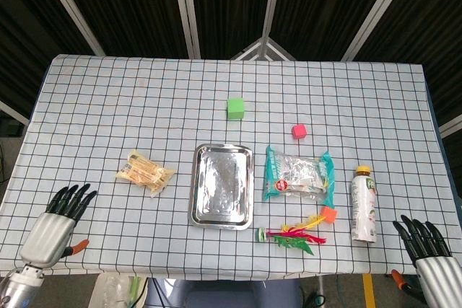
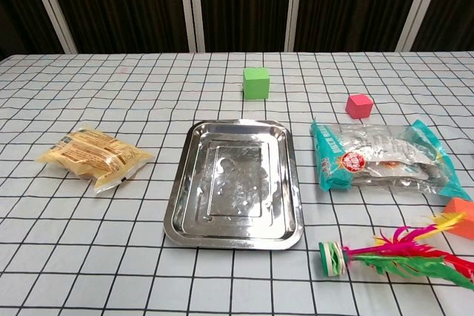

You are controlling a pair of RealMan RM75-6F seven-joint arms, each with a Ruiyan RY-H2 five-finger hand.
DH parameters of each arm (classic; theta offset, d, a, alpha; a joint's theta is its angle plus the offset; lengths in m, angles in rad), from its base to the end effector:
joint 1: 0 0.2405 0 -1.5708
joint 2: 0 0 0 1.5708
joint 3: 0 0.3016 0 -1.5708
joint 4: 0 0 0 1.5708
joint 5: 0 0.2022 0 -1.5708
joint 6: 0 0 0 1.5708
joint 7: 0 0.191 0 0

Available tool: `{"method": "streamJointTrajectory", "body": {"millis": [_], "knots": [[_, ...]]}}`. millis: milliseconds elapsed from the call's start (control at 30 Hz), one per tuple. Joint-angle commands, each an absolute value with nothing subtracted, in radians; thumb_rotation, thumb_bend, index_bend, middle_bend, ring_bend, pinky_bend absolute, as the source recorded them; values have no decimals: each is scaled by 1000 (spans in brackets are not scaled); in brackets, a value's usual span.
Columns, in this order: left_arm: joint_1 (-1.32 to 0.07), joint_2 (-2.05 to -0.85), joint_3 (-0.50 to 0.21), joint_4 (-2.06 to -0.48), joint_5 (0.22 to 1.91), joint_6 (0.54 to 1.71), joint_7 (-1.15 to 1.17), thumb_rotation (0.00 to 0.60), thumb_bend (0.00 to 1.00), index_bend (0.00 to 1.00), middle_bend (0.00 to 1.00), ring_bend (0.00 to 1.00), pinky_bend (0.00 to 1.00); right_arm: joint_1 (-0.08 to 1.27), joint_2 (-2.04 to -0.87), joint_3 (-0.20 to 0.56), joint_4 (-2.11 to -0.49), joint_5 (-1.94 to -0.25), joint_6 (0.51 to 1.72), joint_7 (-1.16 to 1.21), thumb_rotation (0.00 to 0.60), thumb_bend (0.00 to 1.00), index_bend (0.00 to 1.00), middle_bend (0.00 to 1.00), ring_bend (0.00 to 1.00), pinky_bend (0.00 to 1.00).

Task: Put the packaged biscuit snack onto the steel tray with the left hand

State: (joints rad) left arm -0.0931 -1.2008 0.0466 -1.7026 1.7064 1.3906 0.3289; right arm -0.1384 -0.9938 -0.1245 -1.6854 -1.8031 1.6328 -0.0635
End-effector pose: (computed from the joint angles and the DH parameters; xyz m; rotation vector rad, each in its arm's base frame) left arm -0.2977 0.2038 0.1060 -1.7363 -0.7736 -0.8152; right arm -0.3295 -0.1169 0.1970 1.5505 -0.8954 0.8124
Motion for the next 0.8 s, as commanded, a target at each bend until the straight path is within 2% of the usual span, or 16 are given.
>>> {"method": "streamJointTrajectory", "body": {"millis": [33,167,400,533,667,733,800], "knots": [[-252,-1288,-109,-1770,1536,1183,588,600,191,0,1,0,74,-119,-984,-112,-1684,-1769,1604,-37,600,307,0,0,0,0],[-323,-1356,-163,-1734,1410,1108,709,600,195,0,15,0,74,-112,-968,-99,-1681,-1733,1598,8,600,306,0,0,0,0],[-448,-1507,-228,-1552,1173,994,843,600,220,0,32,0,74,-105,-943,-83,-1668,-1673,1585,86,600,306,0,0,0,0],[-512,-1561,-234,-1465,1076,924,855,600,233,0,39,9,74,-101,-934,-71,-1659,-1641,1579,122,600,307,0,0,0,0],[-556,-1601,-227,-1406,1037,909,871,600,243,0,53,14,74,-98,-929,-64,-1652,-1618,1568,141,600,306,0,0,0,0],[-572,-1618,-224,-1378,1024,908,877,600,266,7,85,44,83,-95,-928,-62,-1649,-1610,1560,143,600,306,0,0,0,0],[-587,-1634,-223,-1355,1015,911,879,600,306,55,166,131,122,-92,-928,-61,-1650,-1604,1553,144,600,306,0,0,0,0]]}}
